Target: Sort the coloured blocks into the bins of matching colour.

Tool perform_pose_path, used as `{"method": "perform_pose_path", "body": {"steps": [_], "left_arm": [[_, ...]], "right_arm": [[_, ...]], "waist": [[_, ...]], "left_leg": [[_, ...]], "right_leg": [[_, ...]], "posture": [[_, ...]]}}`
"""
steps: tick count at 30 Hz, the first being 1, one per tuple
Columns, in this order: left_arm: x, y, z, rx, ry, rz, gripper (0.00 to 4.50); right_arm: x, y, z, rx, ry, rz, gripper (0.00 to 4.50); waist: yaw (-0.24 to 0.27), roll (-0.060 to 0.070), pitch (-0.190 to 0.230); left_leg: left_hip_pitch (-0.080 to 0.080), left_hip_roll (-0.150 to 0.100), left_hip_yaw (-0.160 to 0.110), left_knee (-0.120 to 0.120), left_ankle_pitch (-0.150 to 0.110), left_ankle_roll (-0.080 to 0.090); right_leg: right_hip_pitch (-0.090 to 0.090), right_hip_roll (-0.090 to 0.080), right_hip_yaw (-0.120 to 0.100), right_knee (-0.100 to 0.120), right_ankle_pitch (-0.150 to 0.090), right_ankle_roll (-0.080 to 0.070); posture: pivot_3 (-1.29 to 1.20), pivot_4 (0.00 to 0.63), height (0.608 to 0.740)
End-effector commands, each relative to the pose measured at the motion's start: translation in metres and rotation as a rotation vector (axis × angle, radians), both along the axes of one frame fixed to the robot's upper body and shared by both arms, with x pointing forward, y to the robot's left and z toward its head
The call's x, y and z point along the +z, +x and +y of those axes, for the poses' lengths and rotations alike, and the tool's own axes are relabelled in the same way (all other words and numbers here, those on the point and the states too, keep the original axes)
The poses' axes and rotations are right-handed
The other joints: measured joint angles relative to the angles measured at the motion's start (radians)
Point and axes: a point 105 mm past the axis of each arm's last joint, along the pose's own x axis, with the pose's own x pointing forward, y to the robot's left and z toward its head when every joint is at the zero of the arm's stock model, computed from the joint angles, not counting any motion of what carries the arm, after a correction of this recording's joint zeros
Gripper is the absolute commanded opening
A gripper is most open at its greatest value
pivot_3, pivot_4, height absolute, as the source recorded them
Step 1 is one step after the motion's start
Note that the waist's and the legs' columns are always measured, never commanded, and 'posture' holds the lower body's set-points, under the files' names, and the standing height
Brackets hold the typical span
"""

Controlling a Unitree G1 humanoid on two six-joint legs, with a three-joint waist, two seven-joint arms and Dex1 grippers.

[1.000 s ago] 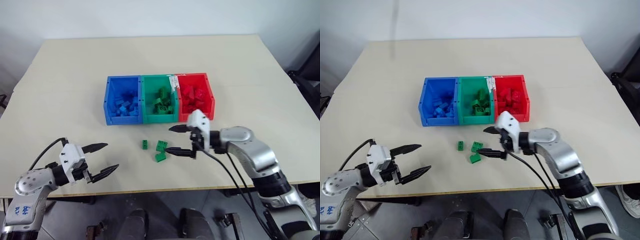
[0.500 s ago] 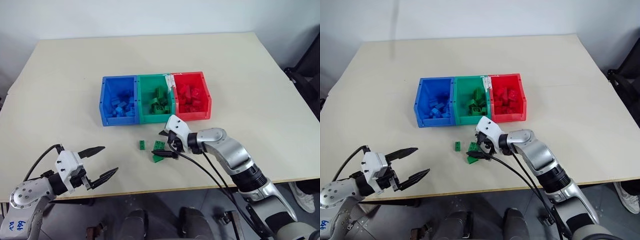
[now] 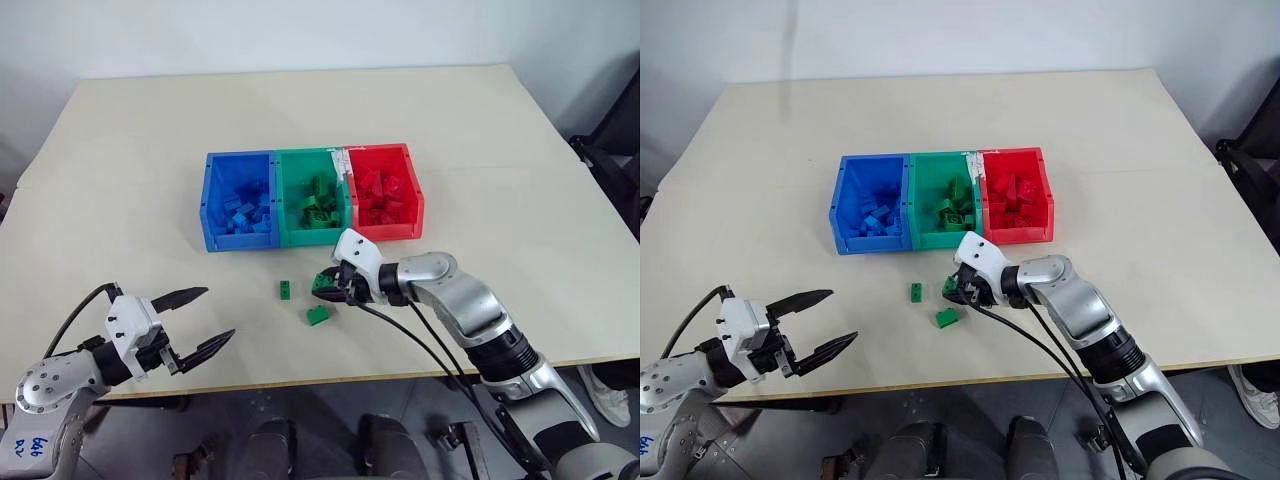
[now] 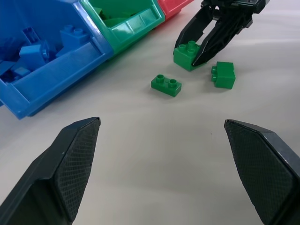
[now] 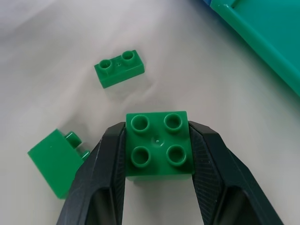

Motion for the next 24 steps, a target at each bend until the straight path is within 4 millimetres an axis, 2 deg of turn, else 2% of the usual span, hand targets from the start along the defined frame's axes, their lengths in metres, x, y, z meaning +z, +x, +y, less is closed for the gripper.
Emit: {"method": "perform_pose_path", "body": {"steps": [1, 3, 6, 9, 12, 16, 19, 21, 24], "left_arm": [[0.012, -0.001, 0.003, 0.016, -0.009, -0.046, 4.50], [0.022, 0.001, 0.011, 0.088, -0.071, -0.086, 4.50], [0.030, 0.002, 0.021, 0.169, -0.131, -0.117, 4.50], [0.030, 0.000, 0.027, 0.213, -0.157, -0.119, 4.50], [0.027, -0.003, 0.027, 0.222, -0.156, -0.111, 4.50], [0.025, -0.003, 0.024, 0.214, -0.157, -0.103, 4.50], [0.024, -0.002, 0.021, 0.197, -0.152, -0.095, 4.50], [0.023, -0.001, 0.020, 0.184, -0.148, -0.091, 4.50], [0.022, 0.002, 0.016, 0.155, -0.133, -0.085, 4.50]], "right_arm": [[0.035, 0.003, 0.007, 0.030, 0.119, -0.050, 1.49], [0.073, 0.015, 0.011, -0.001, 0.257, -0.106, 1.49], [0.106, 0.038, 0.011, -0.086, 0.340, -0.186, 1.49], [0.121, 0.062, 0.011, -0.162, 0.352, -0.258, 1.49], [0.120, 0.077, 0.014, -0.198, 0.325, -0.271, 1.49], [0.121, 0.091, 0.018, -0.231, 0.351, -0.291, 2.87], [0.125, 0.087, 0.018, -0.197, 0.374, -0.307, 3.84], [0.129, 0.078, 0.012, -0.144, 0.401, -0.338, 4.39], [0.127, 0.054, -0.003, -0.030, 0.443, -0.363, 4.46]], "waist": [[0.000, 0.000, 0.000], [-0.005, 0.000, 0.000], [-0.010, 0.000, 0.000], [-0.014, -0.001, -0.001], [-0.023, -0.001, -0.001], [-0.027, -0.001, -0.001], [-0.028, -0.001, -0.001], [-0.026, -0.001, -0.001], [-0.018, -0.001, -0.001]], "left_leg": [[0.000, 0.000, 0.000, 0.000, 0.000, 0.000], [0.000, 0.001, 0.000, 0.000, 0.000, 0.000], [0.000, 0.001, 0.000, 0.000, 0.000, 0.000], [0.000, 0.001, 0.000, 0.000, 0.000, 0.000], [0.000, 0.000, 0.000, 0.000, -0.001, 0.000], [0.000, 0.001, 0.001, 0.000, -0.001, 0.000], [0.000, 0.001, 0.001, 0.000, -0.001, 0.000], [0.000, 0.001, 0.001, 0.000, -0.001, 0.000], [0.000, 0.001, 0.000, 0.000, -0.001, 0.000]], "right_leg": [[0.000, 0.000, 0.000, 0.000, 0.000, 0.000], [0.000, 0.000, 0.000, 0.000, 0.000, 0.000], [-0.001, 0.000, 0.000, 0.001, 0.000, 0.000], [-0.001, 0.000, 0.000, 0.001, 0.000, 0.000], [-0.001, 0.000, 0.000, 0.002, 0.000, -0.001], [-0.002, 0.000, 0.000, 0.002, 0.000, -0.001], [-0.002, 0.000, 0.000, 0.002, 0.000, -0.001], [-0.002, 0.000, 0.000, 0.002, 0.000, -0.001], [-0.001, 0.000, -0.001, 0.001, 0.000, -0.001]], "posture": [[0.00, 0.150, 0.740], [0.00, 0.150, 0.740], [0.00, 0.150, 0.740], [0.00, 0.150, 0.740], [0.00, 0.150, 0.740], [0.00, 0.150, 0.740], [0.00, 0.150, 0.740], [0.00, 0.150, 0.740], [0.00, 0.150, 0.740]]}}
